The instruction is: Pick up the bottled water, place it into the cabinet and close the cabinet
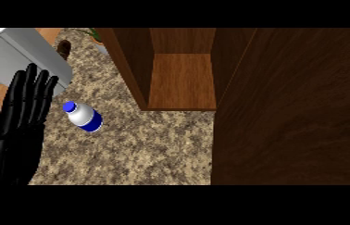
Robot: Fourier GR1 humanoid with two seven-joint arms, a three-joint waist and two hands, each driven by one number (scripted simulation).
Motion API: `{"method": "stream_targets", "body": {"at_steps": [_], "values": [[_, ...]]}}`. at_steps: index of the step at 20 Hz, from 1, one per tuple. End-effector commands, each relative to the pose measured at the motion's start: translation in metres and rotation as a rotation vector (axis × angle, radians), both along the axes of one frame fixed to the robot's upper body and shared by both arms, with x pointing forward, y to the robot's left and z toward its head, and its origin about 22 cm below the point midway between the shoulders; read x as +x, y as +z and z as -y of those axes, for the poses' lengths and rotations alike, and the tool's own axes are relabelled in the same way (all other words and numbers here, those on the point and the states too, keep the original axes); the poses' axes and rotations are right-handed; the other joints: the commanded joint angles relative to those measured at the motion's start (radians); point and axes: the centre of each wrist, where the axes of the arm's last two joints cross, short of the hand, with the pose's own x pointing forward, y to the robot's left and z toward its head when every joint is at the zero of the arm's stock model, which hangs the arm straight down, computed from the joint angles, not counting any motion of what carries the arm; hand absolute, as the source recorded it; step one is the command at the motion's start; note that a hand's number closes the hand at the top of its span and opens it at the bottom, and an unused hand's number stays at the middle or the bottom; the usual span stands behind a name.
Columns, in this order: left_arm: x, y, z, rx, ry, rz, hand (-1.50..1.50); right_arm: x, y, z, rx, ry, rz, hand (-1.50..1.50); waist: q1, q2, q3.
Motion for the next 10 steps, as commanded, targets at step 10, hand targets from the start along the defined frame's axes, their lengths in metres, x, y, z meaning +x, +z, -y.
{"method": "stream_targets", "body": {"at_steps": [10], "values": [[-0.023, -0.023, -0.043, -0.319, 0.124, -0.158, -1.5, -0.068, -0.011, 0.003, 0.07, 0.172, -0.212, -1.5, -0.008, 0.024, 0.005]]}}
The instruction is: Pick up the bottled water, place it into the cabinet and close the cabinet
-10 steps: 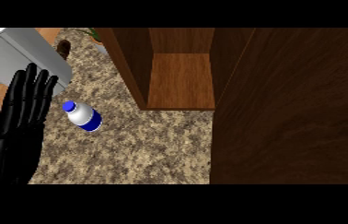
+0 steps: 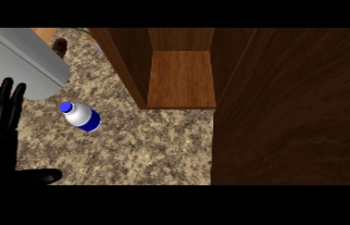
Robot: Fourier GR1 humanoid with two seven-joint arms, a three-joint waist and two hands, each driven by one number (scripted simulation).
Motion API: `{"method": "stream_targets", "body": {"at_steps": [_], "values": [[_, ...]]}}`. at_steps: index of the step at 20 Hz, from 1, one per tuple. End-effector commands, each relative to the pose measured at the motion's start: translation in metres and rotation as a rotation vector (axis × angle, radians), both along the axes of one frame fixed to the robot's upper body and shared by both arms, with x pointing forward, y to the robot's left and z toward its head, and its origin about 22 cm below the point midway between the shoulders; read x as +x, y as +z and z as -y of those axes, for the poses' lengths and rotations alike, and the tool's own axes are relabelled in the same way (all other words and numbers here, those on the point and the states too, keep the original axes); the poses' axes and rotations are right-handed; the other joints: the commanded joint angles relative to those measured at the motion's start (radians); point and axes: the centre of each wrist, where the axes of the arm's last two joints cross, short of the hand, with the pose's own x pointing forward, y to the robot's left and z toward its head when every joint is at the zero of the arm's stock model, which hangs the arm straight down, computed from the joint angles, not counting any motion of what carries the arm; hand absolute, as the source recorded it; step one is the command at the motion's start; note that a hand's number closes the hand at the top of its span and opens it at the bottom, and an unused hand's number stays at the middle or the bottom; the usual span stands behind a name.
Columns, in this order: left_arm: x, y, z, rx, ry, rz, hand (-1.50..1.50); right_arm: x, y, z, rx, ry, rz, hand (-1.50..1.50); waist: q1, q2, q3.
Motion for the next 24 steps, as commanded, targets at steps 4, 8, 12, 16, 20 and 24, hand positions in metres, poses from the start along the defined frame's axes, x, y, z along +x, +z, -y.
{"method": "stream_targets", "body": {"at_steps": [4, 8, 12, 16, 20, 24], "values": [[-0.031, 0.014, -0.022, -0.127, 0.015, -0.046, -1.5, -0.058, 0.008, 0.004, 0.058, 0.063, -0.072, -1.5, -0.004, 0.001, 0.001], [-0.061, 0.03, -0.014, -0.14, 0.009, -0.046, -1.5, -0.068, 0.033, 0.018, 0.025, 0.077, -0.047, -1.5, 0.002, 0.002, 0.001], [-0.072, 0.027, -0.004, -0.152, 0.028, -0.074, -1.5, -0.077, 0.025, 0.005, 0.018, 0.074, -0.078, -1.5, -0.002, 0.002, 0.001], [-0.082, 0.021, 0.002, -0.135, 0.028, -0.083, -1.5, -0.089, 0.029, 0.001, 0.051, 0.075, -0.07, -1.5, -0.004, 0.002, 0.001], [-0.073, -0.003, -0.008, -0.132, 0.05, -0.085, -1.5, -0.098, 0.047, 0.003, 0.024, 0.075, -0.072, -1.5, -0.006, 0.003, 0.0], [-0.072, 0.007, -0.017, -0.13, 0.051, -0.104, -1.5, -0.107, 0.042, 0.012, 0.019, 0.086, -0.064, -1.5, -0.012, 0.002, 0.001]]}}
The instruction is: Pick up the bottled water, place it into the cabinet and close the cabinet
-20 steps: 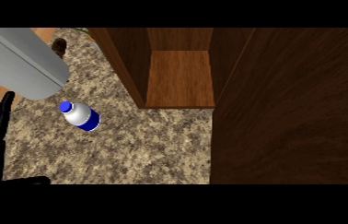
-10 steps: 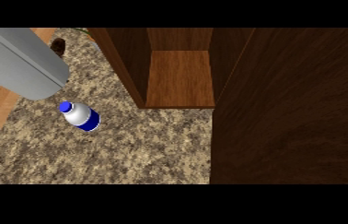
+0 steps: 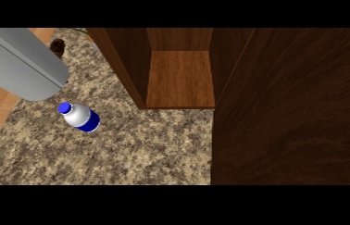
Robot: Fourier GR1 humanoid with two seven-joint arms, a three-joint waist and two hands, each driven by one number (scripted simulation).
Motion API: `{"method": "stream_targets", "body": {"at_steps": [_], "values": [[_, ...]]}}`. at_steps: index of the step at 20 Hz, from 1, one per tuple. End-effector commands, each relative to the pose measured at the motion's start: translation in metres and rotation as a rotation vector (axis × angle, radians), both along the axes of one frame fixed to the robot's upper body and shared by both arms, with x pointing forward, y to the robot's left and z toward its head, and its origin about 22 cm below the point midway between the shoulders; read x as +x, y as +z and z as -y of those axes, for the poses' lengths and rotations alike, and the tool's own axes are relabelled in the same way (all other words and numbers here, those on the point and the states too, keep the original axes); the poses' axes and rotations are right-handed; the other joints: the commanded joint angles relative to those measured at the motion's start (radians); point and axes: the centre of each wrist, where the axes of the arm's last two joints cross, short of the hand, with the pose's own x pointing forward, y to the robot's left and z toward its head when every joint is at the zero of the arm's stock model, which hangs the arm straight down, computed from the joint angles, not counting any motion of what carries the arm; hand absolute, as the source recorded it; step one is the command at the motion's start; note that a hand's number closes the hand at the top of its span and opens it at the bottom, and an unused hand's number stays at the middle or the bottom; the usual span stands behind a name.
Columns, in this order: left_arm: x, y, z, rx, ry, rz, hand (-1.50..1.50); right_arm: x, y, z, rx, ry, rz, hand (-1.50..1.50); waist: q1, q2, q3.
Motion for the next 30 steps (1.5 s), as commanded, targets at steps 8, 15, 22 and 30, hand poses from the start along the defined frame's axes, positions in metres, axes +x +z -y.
{"method": "stream_targets", "body": {"at_steps": [8, 15, 22, 30], "values": [[0.023, -0.036, -0.003, -0.007, 0.042, -0.08, -1.5, -0.032, 0.025, 0.0, 0.017, 0.01, 0.063, -1.5, -0.005, 0.001, 0.0], [0.046, -0.076, -0.029, -0.074, 0.071, -0.115, -1.5, -0.045, 0.029, 0.001, 0.013, 0.037, 0.059, -1.5, -0.01, 0.001, -0.001], [0.051, -0.133, -0.044, -0.049, 0.083, -0.205, -1.5, -0.055, 0.028, -0.001, 0.027, 0.038, 0.059, -1.5, -0.015, 0.002, -0.001], [0.096, -0.17, -0.04, -0.053, 0.063, -0.247, -1.5, -0.068, 0.033, 0.002, -0.001, 0.051, 0.058, -1.5, -0.021, 0.003, -0.002]]}}
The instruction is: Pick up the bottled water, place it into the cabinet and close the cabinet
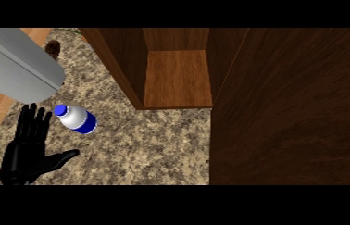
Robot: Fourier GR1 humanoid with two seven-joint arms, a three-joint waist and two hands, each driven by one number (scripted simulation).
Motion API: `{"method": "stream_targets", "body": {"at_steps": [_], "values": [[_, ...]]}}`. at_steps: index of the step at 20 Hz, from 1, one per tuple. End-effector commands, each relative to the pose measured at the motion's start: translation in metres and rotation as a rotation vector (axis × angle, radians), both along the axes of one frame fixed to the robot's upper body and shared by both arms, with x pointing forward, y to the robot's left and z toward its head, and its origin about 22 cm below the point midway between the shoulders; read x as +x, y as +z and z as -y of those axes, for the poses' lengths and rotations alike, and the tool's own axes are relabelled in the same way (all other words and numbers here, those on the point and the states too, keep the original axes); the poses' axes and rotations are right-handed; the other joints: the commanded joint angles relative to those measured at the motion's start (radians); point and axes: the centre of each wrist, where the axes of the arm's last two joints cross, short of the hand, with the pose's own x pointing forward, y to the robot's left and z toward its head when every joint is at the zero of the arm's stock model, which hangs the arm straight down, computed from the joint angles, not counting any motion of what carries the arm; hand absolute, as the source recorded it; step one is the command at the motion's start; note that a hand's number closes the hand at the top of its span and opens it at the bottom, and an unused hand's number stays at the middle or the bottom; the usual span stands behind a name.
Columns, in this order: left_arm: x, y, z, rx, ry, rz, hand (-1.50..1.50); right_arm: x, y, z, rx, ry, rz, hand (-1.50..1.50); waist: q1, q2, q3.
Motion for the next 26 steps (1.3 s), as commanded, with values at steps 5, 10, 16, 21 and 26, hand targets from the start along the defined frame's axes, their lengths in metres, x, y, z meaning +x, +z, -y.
{"method": "stream_targets", "body": {"at_steps": [5, 10, 16, 21, 26], "values": [[0.028, -0.038, -0.022, -0.024, 0.017, -0.016, -1.5, -0.01, 0.041, -0.006, 0.001, 0.008, 0.054, -1.5, 0.004, 0.006, -0.001], [0.033, -0.056, -0.025, -0.024, 0.029, -0.031, -1.5, -0.018, 0.044, 0.001, -0.017, 0.005, 0.062, -1.5, 0.0, 0.005, -0.001], [0.045, -0.076, 0.005, -0.019, 0.05, -0.031, -1.5, -0.022, 0.042, 0.004, -0.025, -0.02, 0.06, -1.5, 0.002, 0.004, 0.0], [0.027, -0.096, -0.017, -0.006, 0.065, -0.033, -1.5, -0.02, 0.036, 0.0, -0.012, -0.022, 0.069, -1.5, 0.006, 0.007, -0.001], [0.057, -0.094, 0.007, -0.124, 0.025, 0.018, -1.5, -0.024, 0.026, 0.016, -0.021, 0.005, 0.071, -1.5, -0.004, 0.007, -0.002]]}}
